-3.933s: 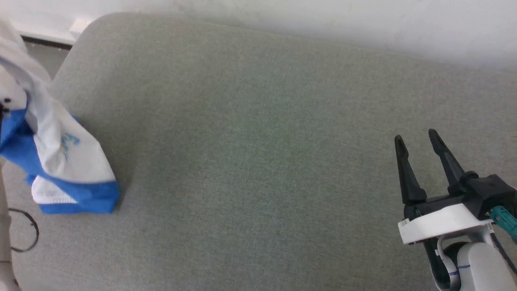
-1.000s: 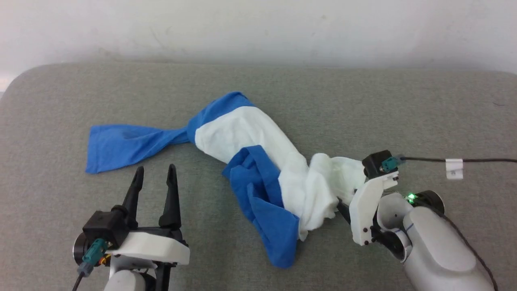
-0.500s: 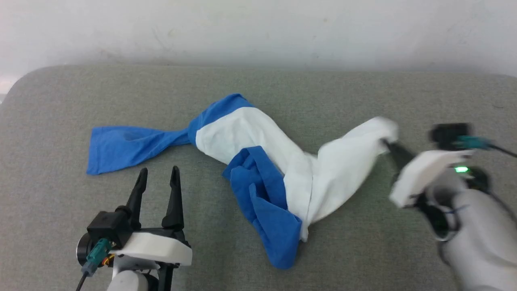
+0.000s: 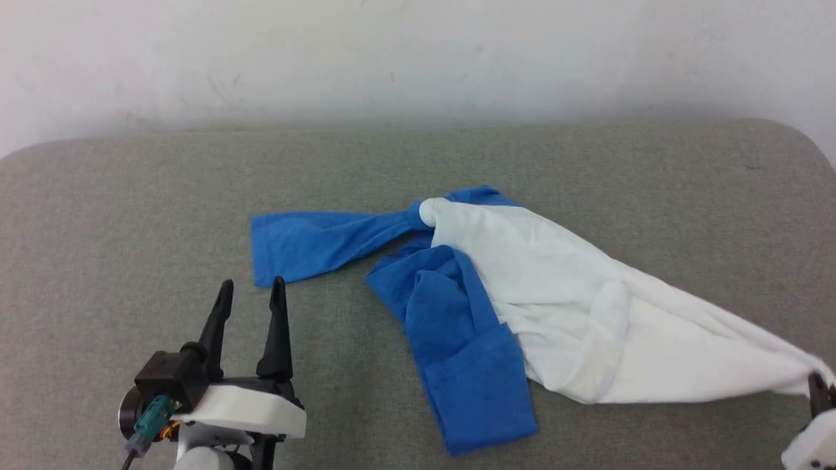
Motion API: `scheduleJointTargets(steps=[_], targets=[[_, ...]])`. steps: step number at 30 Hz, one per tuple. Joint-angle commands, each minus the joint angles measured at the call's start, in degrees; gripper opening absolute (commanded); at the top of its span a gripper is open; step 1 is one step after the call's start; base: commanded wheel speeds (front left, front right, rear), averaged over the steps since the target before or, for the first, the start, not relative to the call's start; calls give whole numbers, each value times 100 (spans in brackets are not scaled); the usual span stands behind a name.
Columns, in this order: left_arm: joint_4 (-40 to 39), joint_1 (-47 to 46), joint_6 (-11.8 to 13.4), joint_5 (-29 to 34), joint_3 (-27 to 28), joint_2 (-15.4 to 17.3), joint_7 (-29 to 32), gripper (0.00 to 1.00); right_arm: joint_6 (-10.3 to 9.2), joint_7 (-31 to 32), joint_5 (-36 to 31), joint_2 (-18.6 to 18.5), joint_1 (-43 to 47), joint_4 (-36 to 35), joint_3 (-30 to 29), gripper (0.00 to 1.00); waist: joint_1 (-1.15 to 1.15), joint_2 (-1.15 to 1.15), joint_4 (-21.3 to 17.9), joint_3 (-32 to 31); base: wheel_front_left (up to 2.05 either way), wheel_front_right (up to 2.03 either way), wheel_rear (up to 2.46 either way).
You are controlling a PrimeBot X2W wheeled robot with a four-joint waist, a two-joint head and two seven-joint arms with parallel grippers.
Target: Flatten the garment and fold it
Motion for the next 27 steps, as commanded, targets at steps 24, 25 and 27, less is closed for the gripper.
scheduleJointTargets(steps=[24,25,27], targets=[[299,211,87,31,-186,40,299,100,-4,-1752,-310,213,535,-1710,1907,100,0,0,-120,-331,0,0,0],[326,167,63,75,-274,43,376,100,-4,-1743,-315,213,581,-1772,2036,100,0,0,-123,-324,0,0,0],[409,10,-18,137,-491,17,579,100,-4,-1727,-321,213,651,-1892,2259,100,0,0,-138,-284,0,0,0]])
